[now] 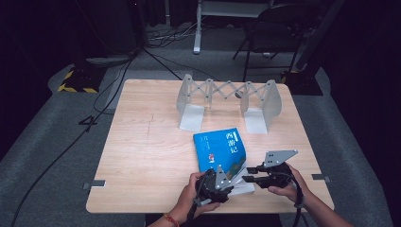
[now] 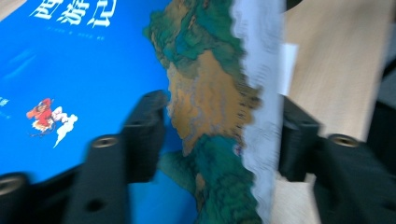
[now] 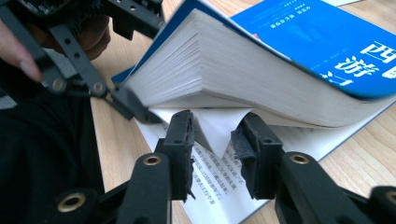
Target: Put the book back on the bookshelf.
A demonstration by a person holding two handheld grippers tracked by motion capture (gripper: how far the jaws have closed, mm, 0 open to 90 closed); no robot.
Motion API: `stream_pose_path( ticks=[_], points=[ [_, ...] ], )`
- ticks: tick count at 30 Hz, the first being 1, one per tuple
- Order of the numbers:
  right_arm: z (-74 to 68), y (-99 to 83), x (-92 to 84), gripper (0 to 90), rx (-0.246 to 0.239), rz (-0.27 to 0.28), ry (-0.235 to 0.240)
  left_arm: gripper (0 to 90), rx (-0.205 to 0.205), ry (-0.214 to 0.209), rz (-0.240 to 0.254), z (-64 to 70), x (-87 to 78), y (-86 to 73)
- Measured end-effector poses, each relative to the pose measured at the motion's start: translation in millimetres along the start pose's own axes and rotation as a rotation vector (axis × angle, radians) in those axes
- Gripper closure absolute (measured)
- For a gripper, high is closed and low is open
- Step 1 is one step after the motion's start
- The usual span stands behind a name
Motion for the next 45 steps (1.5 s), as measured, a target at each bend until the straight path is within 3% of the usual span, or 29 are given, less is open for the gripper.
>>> stream_pose_path(
  ticks=[1, 2, 6, 7, 12, 16, 21, 23, 24, 25, 29, 31, 34, 35, 37, 39, 43, 45],
  points=[
    [-0.5, 0.2, -0.1, 64.3, -0.003, 0.006, 0.008, 54.3, 0.044, 0.019, -0.008, 1.3, -2.6, -1.2],
    [-2.0, 0.0, 1.1, 61.0, -0.011, -0.004, 0.014, 58.0, 0.058, 0.024, -0.006, 1.0, -3.9, -2.2],
    [-4.9, -3.2, 4.7, 55.0, -0.029, -0.005, 0.040, 64.2, 0.066, 0.000, 0.000, -7.3, -10.7, -10.3],
    [-5.2, -5.7, 5.3, 46.5, -0.029, -0.001, 0.044, 65.3, 0.081, 0.003, 0.003, -12.1, -16.2, -16.0],
    [1.0, -9.2, 6.2, 38.4, -0.046, 0.016, -0.012, 67.9, 0.072, -0.032, 0.022, -25.2, -28.5, -30.0],
    [10.5, -1.2, 14.4, 34.1, -0.112, 0.030, -0.096, 68.2, 0.067, -0.056, 0.022, -34.6, -37.5, -39.5],
    [18.3, 15.4, 27.2, 30.9, -0.219, 0.065, -0.145, 67.9, 0.053, -0.087, 0.021, -46.4, -48.3, -50.8],
    [17.9, 20.9, 31.9, 30.4, -0.262, 0.068, -0.130, 67.4, 0.037, -0.099, 0.032, -49.6, -50.9, -55.4],
    [17.9, 20.9, 31.9, 30.4, -0.262, 0.068, -0.130, 67.3, 0.037, -0.099, 0.032, -49.6, -50.9, -55.4],
    [17.5, 23.9, 35.6, 30.4, -0.300, 0.065, -0.142, 67.3, 0.035, -0.096, 0.030, -51.3, -52.7, -57.3],
    [21.4, 36.1, 46.4, 24.2, -0.351, 0.064, -0.083, 66.8, 0.004, -0.114, 0.036, -60.1, -59.0, -64.9],
    [19.7, 40.8, 48.5, 27.8, -0.395, 0.062, -0.062, 66.3, -0.014, -0.115, 0.038, -62.8, -61.6, -67.9],
    [15.6, 41.1, 49.7, 29.9, -0.420, 0.057, -0.032, 66.0, -0.017, -0.108, 0.035, -64.0, -63.4, -69.1],
    [10.1, 38.5, 53.8, 29.7, -0.447, 0.040, 0.002, 66.0, -0.031, -0.114, 0.046, -66.7, -65.2, -71.6],
    [9.3, 38.1, 56.1, 30.1, -0.448, 0.039, 0.002, 65.9, -0.035, -0.113, 0.047, -67.4, -65.8, -72.6],
    [10.6, 38.3, 66.0, 33.0, -0.443, 0.027, -0.029, 65.5, -0.038, -0.107, 0.051, -68.2, -66.4, -74.0],
    [12.0, 40.6, 75.2, 49.4, -0.446, 0.049, -0.025, 63.9, -0.050, -0.106, 0.044, -67.4, -65.2, -75.1],
    [10.0, 40.6, 75.3, 56.7, -0.498, 0.062, -0.033, 52.0, -0.067, -0.100, 0.018, -67.1, -62.5, -78.9]
  ],
)
Point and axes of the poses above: each handheld gripper's, and its own axes: x roughly forward along the jaws, y roughly out of its top, z roughly to its right, the point moved 4 cm from there along x, roughly forward along the jaws, and after that the axes turned 7 degrees about -z, right-handed, at the moved point
